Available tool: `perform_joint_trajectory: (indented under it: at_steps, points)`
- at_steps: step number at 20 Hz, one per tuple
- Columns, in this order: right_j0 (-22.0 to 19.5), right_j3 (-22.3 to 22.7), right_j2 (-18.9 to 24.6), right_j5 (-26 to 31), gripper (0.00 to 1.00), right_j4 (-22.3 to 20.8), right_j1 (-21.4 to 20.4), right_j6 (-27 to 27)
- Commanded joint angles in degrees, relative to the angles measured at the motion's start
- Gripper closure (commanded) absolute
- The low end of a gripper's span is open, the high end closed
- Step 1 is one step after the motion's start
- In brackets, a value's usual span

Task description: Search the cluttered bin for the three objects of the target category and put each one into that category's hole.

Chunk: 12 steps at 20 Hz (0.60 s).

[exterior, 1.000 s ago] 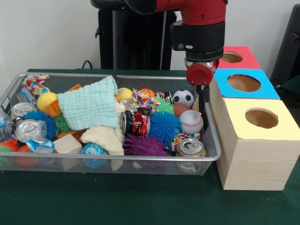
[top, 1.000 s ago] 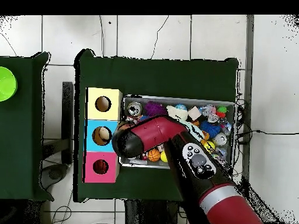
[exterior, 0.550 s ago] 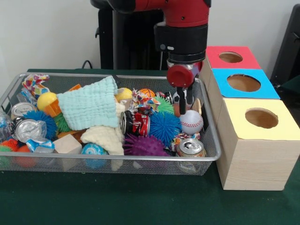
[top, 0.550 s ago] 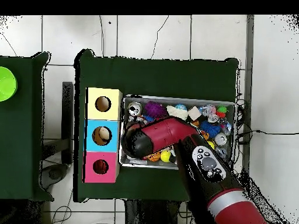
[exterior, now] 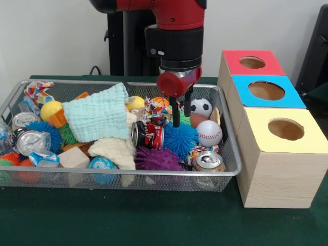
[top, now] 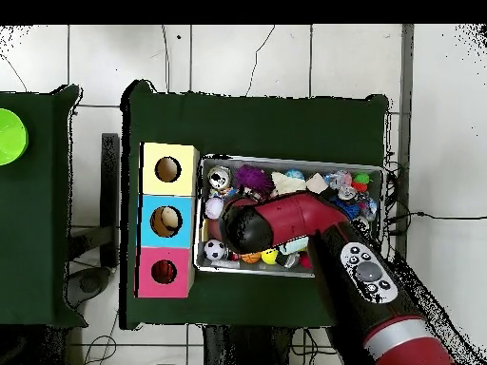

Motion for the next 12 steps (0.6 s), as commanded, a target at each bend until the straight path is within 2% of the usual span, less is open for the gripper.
perform_joint_trajectory:
  at_steps: [1, 12]
  points:
    - [-1.85, -5.35, -0.21, 3.58, 0.0, -1.73, 3.36, 0.42]
    - [-1.22, -5.15, -1.06, 1.73, 0.0, -2.47, 6.3, 2.29]
